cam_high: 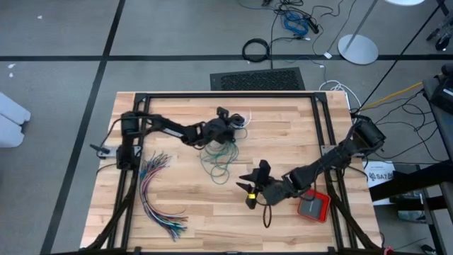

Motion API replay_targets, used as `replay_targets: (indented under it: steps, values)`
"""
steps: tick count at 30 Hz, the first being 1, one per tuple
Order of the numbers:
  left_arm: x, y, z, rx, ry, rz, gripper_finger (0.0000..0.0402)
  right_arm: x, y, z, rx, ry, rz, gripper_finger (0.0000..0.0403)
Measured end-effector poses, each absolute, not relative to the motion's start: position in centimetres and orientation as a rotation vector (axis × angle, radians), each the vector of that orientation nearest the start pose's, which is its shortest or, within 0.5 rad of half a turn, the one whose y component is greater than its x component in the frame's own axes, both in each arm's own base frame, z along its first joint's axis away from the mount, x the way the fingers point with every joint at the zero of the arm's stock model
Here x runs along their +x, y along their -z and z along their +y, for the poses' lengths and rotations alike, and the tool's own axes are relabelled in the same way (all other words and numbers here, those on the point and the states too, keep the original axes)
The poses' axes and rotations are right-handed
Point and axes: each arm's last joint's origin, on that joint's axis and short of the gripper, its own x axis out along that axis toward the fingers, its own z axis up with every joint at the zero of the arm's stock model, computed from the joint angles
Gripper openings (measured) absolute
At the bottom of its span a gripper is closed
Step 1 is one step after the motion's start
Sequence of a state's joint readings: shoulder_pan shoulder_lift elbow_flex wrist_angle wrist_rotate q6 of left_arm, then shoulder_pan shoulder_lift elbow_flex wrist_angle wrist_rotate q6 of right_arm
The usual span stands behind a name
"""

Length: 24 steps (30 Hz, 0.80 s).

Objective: Coil cords
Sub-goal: Put the spooled white wire on the table

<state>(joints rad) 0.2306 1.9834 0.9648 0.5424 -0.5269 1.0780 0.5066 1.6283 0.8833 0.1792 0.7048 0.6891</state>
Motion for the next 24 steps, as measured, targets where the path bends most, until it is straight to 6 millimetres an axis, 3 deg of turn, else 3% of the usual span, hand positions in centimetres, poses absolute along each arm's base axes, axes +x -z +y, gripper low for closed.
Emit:
replay_targets:
  steps: [4,10,24]
  values:
    - [39.4,-12.4,10.8,1.108,-0.38,0.879,0.0,29.4,-19.7,15.3,0.358,0.344,0.366,0.0116]
    - [41.3,-14.1,11.1,1.106,-0.337,0.927,0.0,28.7,-19.6,16.3,0.355,0.35,0.353,0.0116]
    - [44.2,-17.6,8.3,1.067,-0.233,0.938,0.0,28.3,-19.6,16.7,0.313,0.357,0.351,0.0116]
